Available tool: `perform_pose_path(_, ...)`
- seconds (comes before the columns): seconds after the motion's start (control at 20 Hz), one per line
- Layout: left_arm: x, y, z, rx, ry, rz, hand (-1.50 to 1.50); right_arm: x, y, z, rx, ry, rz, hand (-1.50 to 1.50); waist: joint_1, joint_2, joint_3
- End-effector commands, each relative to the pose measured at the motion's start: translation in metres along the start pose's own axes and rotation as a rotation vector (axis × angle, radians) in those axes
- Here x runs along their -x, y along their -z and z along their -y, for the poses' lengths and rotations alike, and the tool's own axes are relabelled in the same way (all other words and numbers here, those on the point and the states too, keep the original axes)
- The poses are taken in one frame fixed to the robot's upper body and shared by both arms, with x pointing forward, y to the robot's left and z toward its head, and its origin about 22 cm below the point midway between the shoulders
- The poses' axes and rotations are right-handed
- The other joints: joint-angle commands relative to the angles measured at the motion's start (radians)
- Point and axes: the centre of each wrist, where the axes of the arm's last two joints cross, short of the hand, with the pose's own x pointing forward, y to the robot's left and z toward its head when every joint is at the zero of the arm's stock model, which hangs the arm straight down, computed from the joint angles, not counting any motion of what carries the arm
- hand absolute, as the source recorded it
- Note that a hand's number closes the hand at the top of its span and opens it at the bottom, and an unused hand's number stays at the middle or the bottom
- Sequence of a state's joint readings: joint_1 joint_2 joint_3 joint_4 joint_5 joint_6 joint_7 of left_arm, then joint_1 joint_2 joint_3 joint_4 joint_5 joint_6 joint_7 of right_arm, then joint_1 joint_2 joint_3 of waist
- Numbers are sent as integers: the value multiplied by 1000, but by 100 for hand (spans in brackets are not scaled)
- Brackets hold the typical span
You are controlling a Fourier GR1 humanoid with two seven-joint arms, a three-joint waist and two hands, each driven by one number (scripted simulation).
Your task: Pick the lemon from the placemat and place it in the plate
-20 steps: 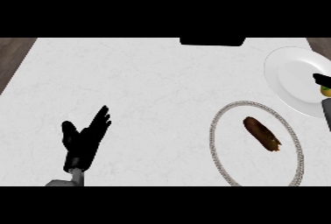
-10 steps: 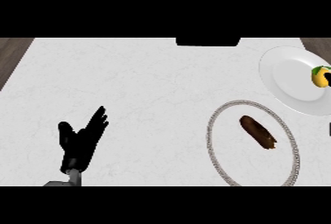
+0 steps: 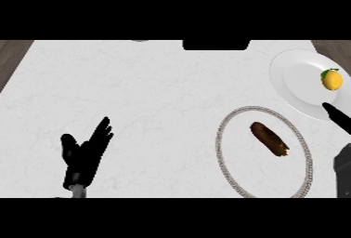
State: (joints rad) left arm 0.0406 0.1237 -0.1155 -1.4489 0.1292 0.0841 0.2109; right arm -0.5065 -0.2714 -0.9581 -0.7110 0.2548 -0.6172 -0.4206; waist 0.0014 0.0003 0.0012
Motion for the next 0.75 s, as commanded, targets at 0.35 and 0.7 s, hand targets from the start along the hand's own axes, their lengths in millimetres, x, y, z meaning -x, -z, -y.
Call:
perform_pose_path(0.35, -6, 13, -10, -10, -11, -2, 0, 21, -69, 23, -96, -97, 0, -150, -5, -2, -2)
perform_pose_path(0.7, -9, 1, -3, 10, -19, -7, 0, 6, -106, 41, -98, -118, -29, -150, -3, -2, -1)
